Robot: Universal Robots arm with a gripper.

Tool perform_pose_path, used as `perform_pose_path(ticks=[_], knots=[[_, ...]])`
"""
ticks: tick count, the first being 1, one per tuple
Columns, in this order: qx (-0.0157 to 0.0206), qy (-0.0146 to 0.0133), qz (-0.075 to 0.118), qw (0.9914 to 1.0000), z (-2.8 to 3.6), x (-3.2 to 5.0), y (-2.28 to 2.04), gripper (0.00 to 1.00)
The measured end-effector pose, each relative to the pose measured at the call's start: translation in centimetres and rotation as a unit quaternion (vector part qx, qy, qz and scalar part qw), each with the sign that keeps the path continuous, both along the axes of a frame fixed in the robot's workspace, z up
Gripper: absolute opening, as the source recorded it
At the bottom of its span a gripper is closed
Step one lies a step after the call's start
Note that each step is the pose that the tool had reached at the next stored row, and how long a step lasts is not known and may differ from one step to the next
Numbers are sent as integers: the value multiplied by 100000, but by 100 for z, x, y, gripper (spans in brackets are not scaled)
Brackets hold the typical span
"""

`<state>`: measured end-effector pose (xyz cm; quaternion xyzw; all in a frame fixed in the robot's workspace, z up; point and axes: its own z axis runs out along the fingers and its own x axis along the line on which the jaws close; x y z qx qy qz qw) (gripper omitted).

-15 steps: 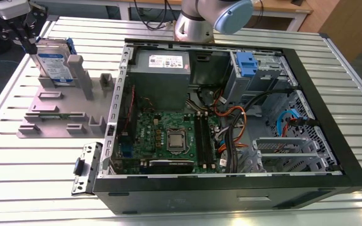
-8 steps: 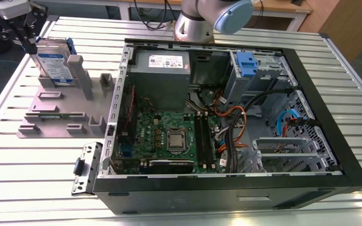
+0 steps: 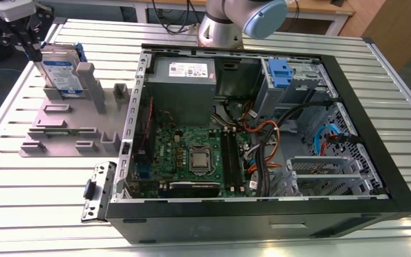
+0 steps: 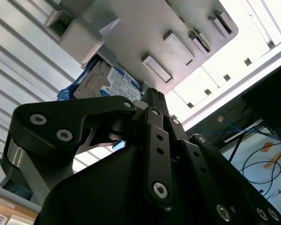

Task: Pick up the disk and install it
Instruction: 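Pick up the disk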

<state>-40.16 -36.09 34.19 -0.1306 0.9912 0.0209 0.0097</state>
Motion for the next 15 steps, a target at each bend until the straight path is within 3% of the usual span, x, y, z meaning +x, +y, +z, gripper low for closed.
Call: perform_pose_path(ticks=[15], knots=[[-1, 0, 1284, 99992, 0, 0, 0, 10]])
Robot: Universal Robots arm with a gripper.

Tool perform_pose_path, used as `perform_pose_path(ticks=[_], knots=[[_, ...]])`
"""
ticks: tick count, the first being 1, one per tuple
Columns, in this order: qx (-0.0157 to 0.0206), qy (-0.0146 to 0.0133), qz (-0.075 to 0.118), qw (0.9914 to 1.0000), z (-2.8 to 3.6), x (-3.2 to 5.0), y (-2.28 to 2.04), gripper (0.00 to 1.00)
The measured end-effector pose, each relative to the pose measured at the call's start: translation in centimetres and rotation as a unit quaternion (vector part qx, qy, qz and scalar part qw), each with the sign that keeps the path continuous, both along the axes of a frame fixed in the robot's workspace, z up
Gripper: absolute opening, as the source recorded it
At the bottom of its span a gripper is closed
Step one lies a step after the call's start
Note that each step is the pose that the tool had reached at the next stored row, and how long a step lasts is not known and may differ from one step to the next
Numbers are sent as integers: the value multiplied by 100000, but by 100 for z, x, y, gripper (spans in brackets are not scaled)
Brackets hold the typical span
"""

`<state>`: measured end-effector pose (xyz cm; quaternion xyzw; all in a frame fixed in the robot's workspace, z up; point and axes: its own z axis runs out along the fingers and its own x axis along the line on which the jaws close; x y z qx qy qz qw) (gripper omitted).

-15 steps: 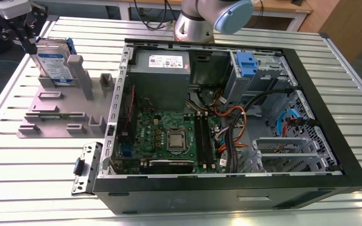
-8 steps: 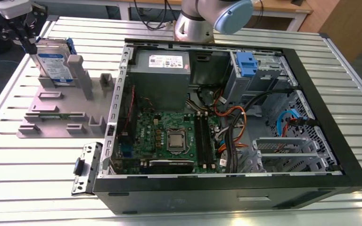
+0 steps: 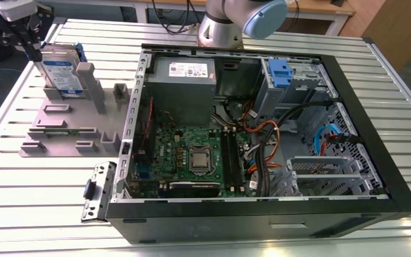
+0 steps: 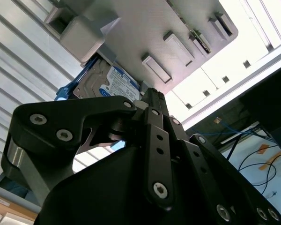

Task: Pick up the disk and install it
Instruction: 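Pick up the disk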

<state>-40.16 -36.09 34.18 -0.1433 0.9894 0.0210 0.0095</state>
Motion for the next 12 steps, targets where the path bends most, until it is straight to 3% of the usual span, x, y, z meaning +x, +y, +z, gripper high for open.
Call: perform_pose_path(ticks=[12], knots=[[0, 2, 1038, 99995, 0, 0, 0, 10]])
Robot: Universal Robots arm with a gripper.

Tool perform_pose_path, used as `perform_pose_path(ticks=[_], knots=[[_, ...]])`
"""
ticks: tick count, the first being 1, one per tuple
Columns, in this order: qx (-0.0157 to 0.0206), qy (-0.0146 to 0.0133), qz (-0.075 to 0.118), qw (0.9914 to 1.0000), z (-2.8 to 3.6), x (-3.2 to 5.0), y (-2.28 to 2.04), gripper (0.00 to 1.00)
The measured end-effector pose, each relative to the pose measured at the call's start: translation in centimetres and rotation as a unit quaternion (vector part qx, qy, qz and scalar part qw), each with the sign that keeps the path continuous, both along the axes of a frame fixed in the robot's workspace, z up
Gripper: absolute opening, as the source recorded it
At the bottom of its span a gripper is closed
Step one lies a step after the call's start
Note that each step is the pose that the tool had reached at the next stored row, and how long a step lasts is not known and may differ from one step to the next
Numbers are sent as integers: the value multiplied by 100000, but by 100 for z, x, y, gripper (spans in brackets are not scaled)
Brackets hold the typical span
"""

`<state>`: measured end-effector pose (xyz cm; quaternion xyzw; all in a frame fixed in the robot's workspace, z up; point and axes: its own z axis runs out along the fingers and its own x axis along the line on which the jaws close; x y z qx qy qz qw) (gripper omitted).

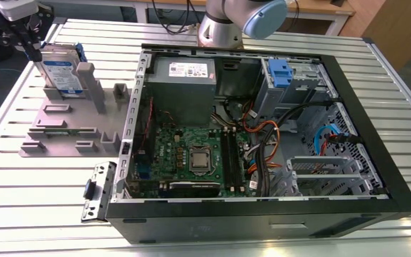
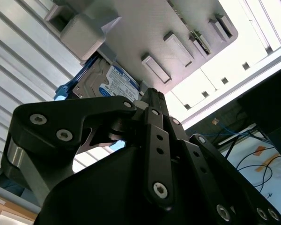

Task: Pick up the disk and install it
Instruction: 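Pick up the disk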

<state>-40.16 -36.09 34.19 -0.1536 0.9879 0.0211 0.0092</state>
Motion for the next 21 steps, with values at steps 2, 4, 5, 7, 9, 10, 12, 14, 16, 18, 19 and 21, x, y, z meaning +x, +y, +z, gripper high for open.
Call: perform_pose_path(ticks=[2, 4, 5, 7, 9, 10, 12, 14, 16, 18, 19, 21], knots=[[0, -1, 163, 100000, 0, 0, 0, 10], [-2, 1, 321, 99999, 0, 0, 0, 10], [-1, -2, 409, 99999, 0, 0, 0, 10], [-1, 2, 575, 99998, 0, 0, 0, 10], [-1, -1, 741, 99997, 0, 0, 0, 10], [1, -1, 821, 99997, 0, 0, 0, 10], [-1, 1, 984, 99995, 0, 0, 0, 10], [0, -1, 1155, 99993, 0, 0, 0, 10], [-1, 2, 1320, 99991, 0, 0, 0, 10], [1, 0, 1488, 99989, 0, 0, 0, 10], [-1, 1, 1572, 99988, 0, 0, 0, 10], [0, -2, 1750, 99985, 0, 0, 0, 10]])
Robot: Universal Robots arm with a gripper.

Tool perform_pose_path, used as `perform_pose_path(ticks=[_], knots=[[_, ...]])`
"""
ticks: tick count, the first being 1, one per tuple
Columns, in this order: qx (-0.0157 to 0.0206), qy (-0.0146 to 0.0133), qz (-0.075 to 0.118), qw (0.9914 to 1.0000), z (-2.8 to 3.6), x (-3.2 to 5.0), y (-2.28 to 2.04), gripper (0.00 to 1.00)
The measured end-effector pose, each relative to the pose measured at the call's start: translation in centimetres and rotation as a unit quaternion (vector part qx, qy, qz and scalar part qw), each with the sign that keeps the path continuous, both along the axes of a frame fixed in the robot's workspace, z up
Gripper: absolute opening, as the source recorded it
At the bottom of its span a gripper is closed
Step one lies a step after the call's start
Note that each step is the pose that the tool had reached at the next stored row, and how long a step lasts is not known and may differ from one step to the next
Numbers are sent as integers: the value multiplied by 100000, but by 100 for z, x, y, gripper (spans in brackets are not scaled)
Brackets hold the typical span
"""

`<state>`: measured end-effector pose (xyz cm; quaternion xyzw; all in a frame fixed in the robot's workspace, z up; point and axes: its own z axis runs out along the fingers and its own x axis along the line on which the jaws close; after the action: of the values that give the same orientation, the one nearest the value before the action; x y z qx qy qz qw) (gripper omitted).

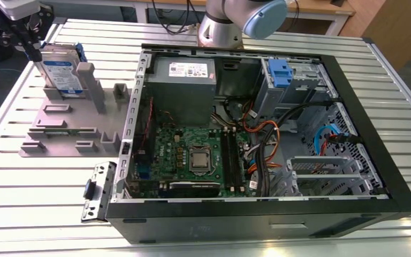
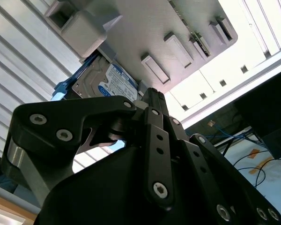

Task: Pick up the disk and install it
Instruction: 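Pick up the disk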

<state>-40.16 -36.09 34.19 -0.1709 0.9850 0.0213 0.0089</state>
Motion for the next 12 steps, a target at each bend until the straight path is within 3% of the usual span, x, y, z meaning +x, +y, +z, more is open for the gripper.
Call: perform_pose_path(ticks=[12], knots=[[0, 2, 1033, 99995, 0, 0, 0, 10]])
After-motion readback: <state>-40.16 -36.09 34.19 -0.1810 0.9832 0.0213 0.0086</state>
